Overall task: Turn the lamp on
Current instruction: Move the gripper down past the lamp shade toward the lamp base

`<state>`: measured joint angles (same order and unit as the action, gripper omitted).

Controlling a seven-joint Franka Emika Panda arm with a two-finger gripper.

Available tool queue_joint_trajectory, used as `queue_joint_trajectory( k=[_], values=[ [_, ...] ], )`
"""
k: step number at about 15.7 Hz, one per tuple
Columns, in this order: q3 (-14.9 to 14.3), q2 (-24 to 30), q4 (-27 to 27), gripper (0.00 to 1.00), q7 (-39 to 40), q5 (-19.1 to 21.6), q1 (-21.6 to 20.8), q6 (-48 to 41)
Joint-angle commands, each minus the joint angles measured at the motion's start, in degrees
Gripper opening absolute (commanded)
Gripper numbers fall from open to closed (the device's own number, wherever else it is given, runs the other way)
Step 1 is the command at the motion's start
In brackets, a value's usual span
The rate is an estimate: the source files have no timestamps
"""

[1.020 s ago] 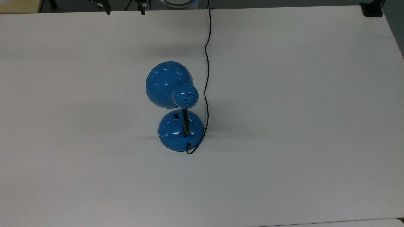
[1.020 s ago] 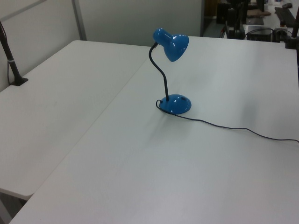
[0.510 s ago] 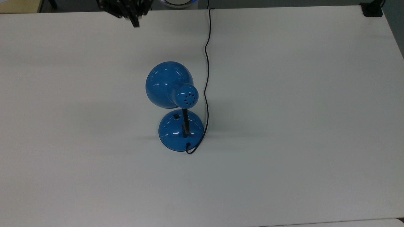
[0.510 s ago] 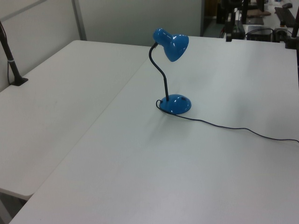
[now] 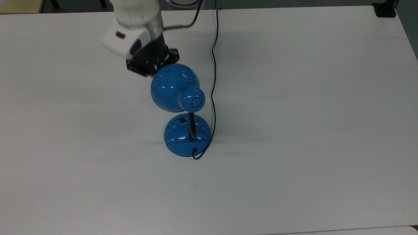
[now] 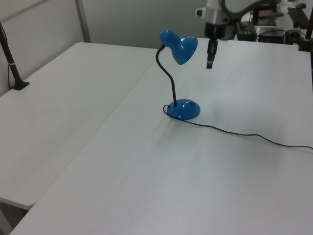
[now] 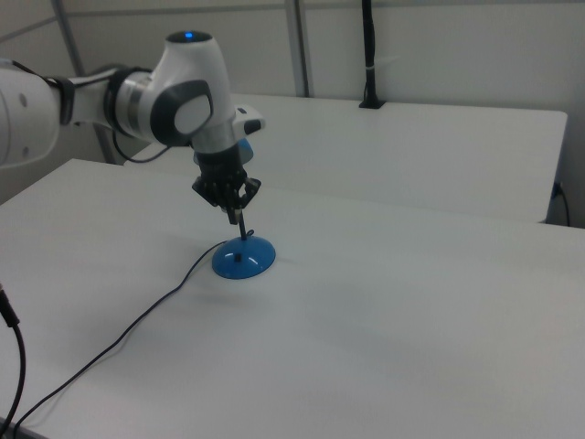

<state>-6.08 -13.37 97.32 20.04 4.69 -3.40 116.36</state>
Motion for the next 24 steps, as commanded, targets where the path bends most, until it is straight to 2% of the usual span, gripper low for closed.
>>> queue_joint_trajectory(
  k=[1,6,12,16,19,22,24],
  values=[
    [-0.5,-3.2,1.6,0.00,3.9,0.8,-2.0,7.4],
    [-0.3,-7.5,1.6,0.00,3.2,0.8,-4.2,14.2],
    [0.3,-9.0,1.9,0.00,3.3,0.7,-4.2,15.2],
    [0.3,-5.7,5.0,0.00,4.0,0.7,-3.6,14.9],
    [0.3,-1.2,10.2,0.00,6.3,0.8,-3.0,15.6],
    [0.3,3.9,16.7,0.00,7.4,0.8,-2.1,20.3],
    [0.3,5.2,18.2,0.00,8.5,0.8,-1.7,20.9]
  ],
)
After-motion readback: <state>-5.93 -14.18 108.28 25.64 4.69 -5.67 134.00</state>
